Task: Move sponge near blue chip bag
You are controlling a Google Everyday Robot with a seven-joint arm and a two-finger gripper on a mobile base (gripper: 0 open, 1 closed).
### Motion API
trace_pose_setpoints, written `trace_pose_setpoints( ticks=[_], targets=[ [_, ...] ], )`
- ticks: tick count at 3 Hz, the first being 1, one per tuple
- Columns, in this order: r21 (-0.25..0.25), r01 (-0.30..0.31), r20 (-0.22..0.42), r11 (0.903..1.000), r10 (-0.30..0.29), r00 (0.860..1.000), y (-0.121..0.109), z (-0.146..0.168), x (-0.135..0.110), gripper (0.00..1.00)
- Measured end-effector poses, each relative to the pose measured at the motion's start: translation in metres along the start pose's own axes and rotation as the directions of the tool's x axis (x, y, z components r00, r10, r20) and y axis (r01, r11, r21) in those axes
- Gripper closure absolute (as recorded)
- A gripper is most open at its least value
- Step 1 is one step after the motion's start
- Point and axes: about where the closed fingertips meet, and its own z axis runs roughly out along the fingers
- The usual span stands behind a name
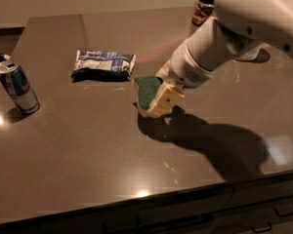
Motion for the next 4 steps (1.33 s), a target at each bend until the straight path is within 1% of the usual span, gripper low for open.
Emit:
trace_pose_setpoints(
  ticks=[1,2,4],
  targets=[
    [0.058,-0.031,-0.018,0.9978,0.032,0.999,-0.028,0.007,-0.014,1.0],
    [0.072,-0.049,-0.036,0.9962,0.052,0.998,-0.046,0.027,-0.023,0.84],
    [0.074,-0.091,0.002,0.9931,0.091,0.996,-0.067,0.051,-0.046,0.38]
  ],
)
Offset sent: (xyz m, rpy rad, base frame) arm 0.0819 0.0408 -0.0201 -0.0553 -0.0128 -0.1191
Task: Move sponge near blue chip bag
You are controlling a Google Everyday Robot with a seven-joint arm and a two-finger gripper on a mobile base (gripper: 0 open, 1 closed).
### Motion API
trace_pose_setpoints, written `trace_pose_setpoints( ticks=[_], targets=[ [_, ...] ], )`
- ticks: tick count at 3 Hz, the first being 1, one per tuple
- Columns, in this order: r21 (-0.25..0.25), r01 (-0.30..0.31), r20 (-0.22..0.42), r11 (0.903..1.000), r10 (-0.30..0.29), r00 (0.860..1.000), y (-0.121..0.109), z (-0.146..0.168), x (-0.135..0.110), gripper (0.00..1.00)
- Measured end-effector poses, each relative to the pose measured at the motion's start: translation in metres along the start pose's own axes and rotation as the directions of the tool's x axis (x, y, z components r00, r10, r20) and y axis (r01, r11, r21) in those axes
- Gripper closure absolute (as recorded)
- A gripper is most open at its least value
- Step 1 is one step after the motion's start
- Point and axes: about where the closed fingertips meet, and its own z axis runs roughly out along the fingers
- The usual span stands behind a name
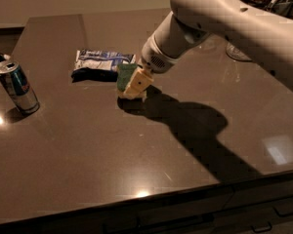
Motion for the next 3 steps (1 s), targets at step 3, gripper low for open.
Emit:
trace_pose_setpoints(
  ticks=[3],
  targets=[
    [-0.004,0.004,0.0,1.0,-0.004,1.0,0.0021,0.0015,-0.0021,0.0]
  ],
)
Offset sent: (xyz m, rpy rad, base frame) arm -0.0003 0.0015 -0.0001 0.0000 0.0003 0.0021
